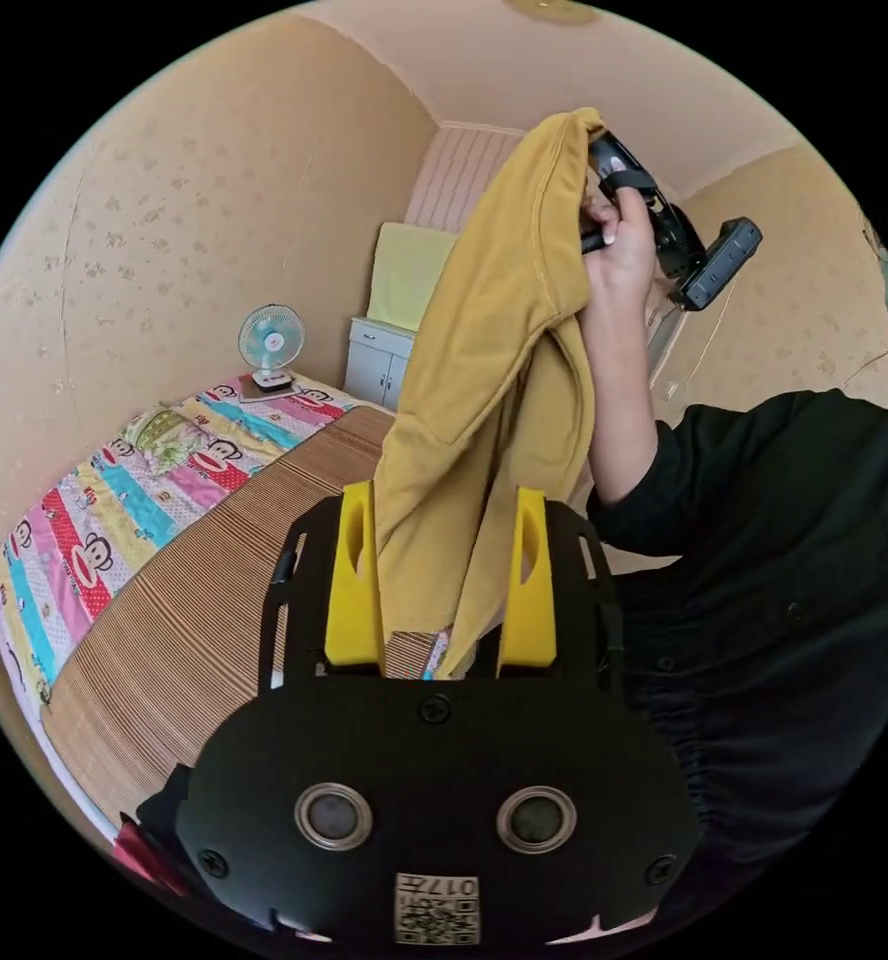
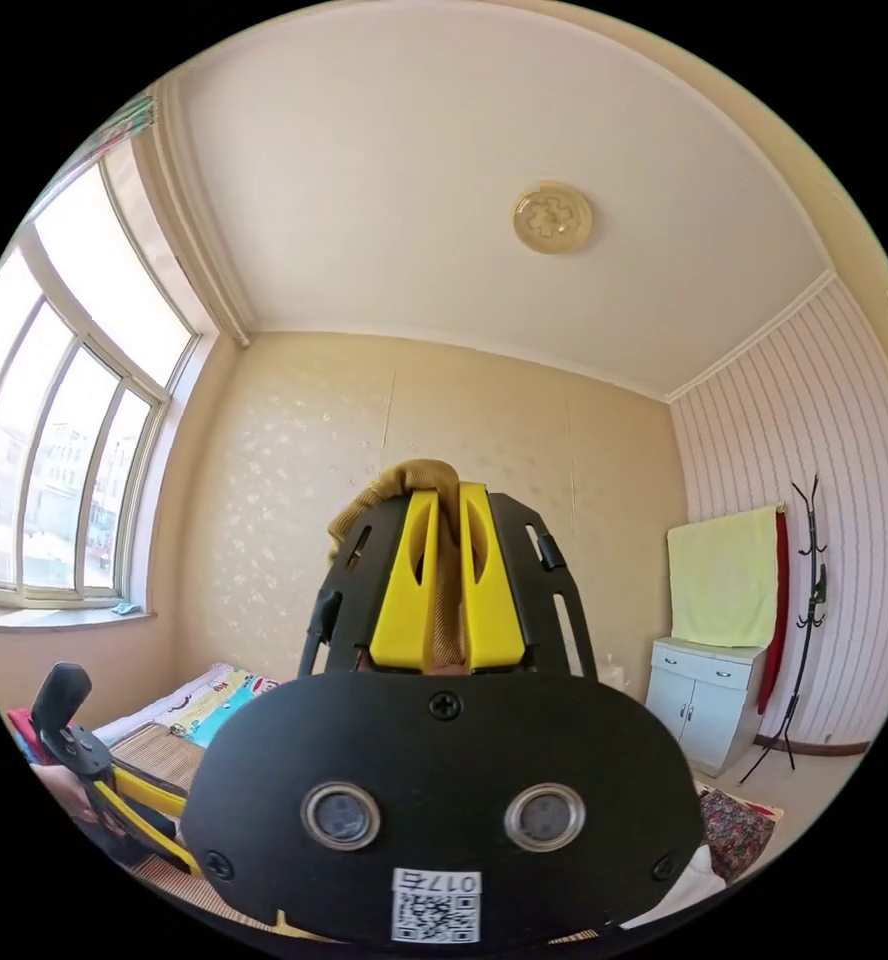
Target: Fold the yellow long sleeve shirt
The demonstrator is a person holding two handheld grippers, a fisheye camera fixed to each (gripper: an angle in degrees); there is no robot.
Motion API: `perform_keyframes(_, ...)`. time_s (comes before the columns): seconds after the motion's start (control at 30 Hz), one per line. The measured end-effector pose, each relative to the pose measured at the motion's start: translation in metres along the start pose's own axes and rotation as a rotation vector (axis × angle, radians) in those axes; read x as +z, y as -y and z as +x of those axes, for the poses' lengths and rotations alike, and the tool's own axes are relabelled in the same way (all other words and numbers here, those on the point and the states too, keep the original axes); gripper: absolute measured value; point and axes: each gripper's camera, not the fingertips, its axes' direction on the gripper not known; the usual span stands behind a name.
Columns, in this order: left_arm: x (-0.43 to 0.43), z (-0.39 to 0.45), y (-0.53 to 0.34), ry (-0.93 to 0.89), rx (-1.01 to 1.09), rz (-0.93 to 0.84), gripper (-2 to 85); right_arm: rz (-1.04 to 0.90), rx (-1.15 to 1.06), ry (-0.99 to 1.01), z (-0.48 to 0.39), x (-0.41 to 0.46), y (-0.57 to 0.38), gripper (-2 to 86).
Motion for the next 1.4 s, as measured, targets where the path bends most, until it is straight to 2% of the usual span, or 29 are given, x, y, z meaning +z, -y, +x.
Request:
perform_keyframes(0.13, -0.001, -0.002, 0.012, 0.121, -0.054, 0.007, 18.4, -0.015, -0.002, 0.037, -0.014, 0.006, 0.01, 3.1)
perform_keyframes(0.2, -0.003, -0.017, 0.02, 0.201, -0.083, 0.02, 14.9, -0.024, 0.002, 0.069, -0.016, 0.01, 0.014, 3.1)
perform_keyframes(0.23, -0.006, -0.022, 0.021, 0.193, -0.088, 0.042, 13.5, -0.028, 0.002, 0.08, -0.016, 0.014, 0.016, 3.1)
perform_keyframes(0.3, -0.028, -0.037, 0.022, 0.13, -0.067, 0.128, 5.0, -0.035, -0.009, 0.074, -0.014, 0.022, 0.019, 3.0)
perform_keyframes(0.43, -0.096, -0.067, 0.011, 0.089, -0.158, 0.316, 4.3, -0.065, -0.053, -0.016, 0.012, 0.041, 0.02, 3.0)
perform_keyframes(0.5, -0.144, -0.087, 0.003, -0.006, -0.187, 0.453, 4.2, -0.116, -0.054, -0.01, 0.033, 0.052, 0.015, 2.9)
perform_keyframes(0.57, -0.172, -0.098, 0.006, -0.073, -0.182, 0.485, 4.2, -0.204, 0.0, 0.088, 0.068, 0.07, 0.003, 3.0)
perform_keyframes(0.67, -0.213, -0.099, 0.019, -0.066, -0.122, 0.494, 4.2, -0.296, 0.114, 0.284, 0.112, 0.09, -0.016, 3.2)
perform_keyframes(0.83, -0.269, -0.107, 0.047, -0.09, -0.109, 0.508, 4.1, -0.342, 0.204, 0.426, 0.147, 0.125, -0.026, 3.7)
perform_keyframes(0.93, -0.292, -0.149, 0.08, -0.034, -0.243, 0.425, 4.2, -0.419, 0.168, 0.468, 0.149, 0.189, -0.023, 4.3)
perform_keyframes(1.0, -0.29, -0.22, 0.111, 0.052, -0.362, 0.305, 4.3, -0.531, 0.09, 0.484, 0.141, 0.261, -0.032, 4.9)
perform_keyframes(1.03, -0.287, -0.243, 0.119, 0.079, -0.387, 0.272, 4.4, -0.634, 0.02, 0.494, 0.131, 0.321, -0.048, 5.4)
perform_keyframes(1.1, -0.261, -0.363, 0.142, 0.163, -0.557, 0.151, 5.1, -0.801, -0.001, 0.528, 0.118, 0.427, -0.087, 6.8)
perform_keyframes(1.17, -0.238, -0.455, 0.143, 0.257, -0.658, 0.077, 6.2, -1.006, -0.016, 0.537, 0.09, 0.561, -0.165, 7.9)
perform_keyframes(1.2, -0.224, -0.506, 0.13, 0.329, -0.724, 0.008, 6.7, -1.065, -0.009, 0.519, 0.083, 0.586, -0.188, 8.0)
perform_keyframes(1.27, -0.203, -0.564, 0.089, 0.422, -0.875, -0.138, 7.1, -1.366, 0.063, 0.395, 0.066, 0.65, -0.277, 8.2)
perform_keyframes(1.3, -0.19, -0.585, 0.052, 0.425, -0.963, -0.188, 7.7, -1.4, 0.078, 0.376, 0.062, 0.656, -0.295, 8.2)
perform_keyframes(1.4, -0.146, -0.6, -0.039, 0.323, -1.027, -0.273, 7.8, -1.477, 0.097, 0.34, 0.037, 0.647, -0.386, 8.1)
